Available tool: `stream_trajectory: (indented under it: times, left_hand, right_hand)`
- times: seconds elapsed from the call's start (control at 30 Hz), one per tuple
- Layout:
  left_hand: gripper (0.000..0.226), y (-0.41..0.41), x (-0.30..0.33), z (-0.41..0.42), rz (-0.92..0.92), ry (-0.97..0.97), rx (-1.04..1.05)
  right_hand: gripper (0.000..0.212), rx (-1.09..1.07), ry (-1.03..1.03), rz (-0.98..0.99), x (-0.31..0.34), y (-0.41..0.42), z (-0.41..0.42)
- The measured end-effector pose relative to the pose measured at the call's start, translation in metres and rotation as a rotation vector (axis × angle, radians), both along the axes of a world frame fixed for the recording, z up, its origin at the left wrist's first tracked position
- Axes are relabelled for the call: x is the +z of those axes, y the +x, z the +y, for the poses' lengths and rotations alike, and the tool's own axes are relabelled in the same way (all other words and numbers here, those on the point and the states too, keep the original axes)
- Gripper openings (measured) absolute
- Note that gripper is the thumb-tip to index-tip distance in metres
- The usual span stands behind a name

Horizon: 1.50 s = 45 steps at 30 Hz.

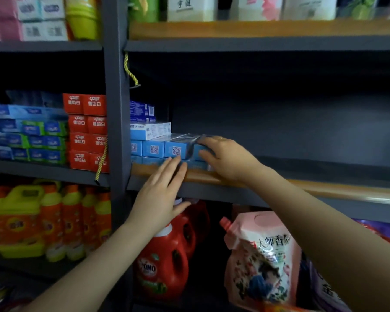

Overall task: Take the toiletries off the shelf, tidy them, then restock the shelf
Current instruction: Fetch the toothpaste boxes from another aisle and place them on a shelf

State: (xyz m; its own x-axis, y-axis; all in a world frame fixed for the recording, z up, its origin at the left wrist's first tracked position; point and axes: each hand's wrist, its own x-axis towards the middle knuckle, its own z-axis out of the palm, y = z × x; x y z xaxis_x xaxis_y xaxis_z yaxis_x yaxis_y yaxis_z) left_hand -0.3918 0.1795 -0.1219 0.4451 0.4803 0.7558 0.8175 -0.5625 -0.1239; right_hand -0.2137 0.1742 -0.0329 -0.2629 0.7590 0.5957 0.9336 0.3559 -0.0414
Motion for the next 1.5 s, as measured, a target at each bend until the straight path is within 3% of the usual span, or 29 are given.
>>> stream_trajectory:
  times: [0.1, 0.17, 0.27, 0.4, 0.47, 0.6, 0.7, 0.8, 0.93, 1.1, 1.3, 1.4, 1.5]
  left_hand:
    - [0.089, 0.005, -0.003, 0.002, -0.020, 0.006, -0.007]
    - [0.090, 0.008, -0.004, 0.003, -0.031, 0.003, -0.005]
    - [0.092, 0.007, -0.005, 0.003, -0.041, -0.003, -0.001]
    - [0.092, 0.006, -0.006, 0.003, -0.039, -0.001, -0.007]
    - [0.091, 0.004, -0.005, 0.002, -0.038, -0.025, -0.022]
    - [0.080, 0.001, 0.000, -0.005, -0.128, -0.078, -0.091]
    - [0.068, 0.015, 0.003, -0.029, -0.351, -0.163, -0.176]
    - [0.074, 0.045, 0.008, -0.069, -0.565, -0.321, -0.388]
    - [0.059, 0.089, 0.017, -0.111, -1.028, -0.754, -0.808]
    - [0.056, 0.103, 0.017, -0.132, -1.271, -0.804, -0.935]
    - [0.042, 0.121, -0.015, -0.153, -1.194, -0.888, -0.924]
    - [0.023, 0.126, -0.029, -0.158, -1.201, -0.981, -0.869]
    - [0.028, 0.133, -0.040, -0.167, -1.200, -1.028, -0.875]
  right_hand:
    - [0.036, -0.019, 0.105, 0.163, -0.003, 0.014, -0.001]
    - [0.044, -0.069, 0.010, 0.325, -0.001, 0.017, 0.003]
    - [0.052, -0.141, -0.192, 0.399, 0.007, 0.010, 0.012]
    - [0.044, -0.193, -0.339, 0.507, 0.009, 0.000, 0.020]
    - [0.026, -0.214, -0.274, 0.592, 0.011, 0.003, 0.015]
    - [0.017, -0.189, 0.038, 0.703, 0.010, 0.039, -0.021]
    - [0.018, -0.055, 0.226, 0.758, -0.006, 0.075, -0.074]
    - [0.028, 0.187, 0.258, 0.819, -0.028, 0.091, -0.128]
    - [0.030, 0.495, 0.074, 1.063, -0.057, 0.085, -0.173]
    - [0.017, 0.647, -0.258, 1.339, -0.091, 0.090, -0.202]
    - [0.047, 0.292, -0.284, 1.228, -0.121, 0.100, -0.223]
    - [0.039, 0.073, -0.094, 0.905, -0.132, 0.105, -0.232]
    - [0.041, -0.079, 0.113, 0.628, -0.141, 0.110, -0.242]
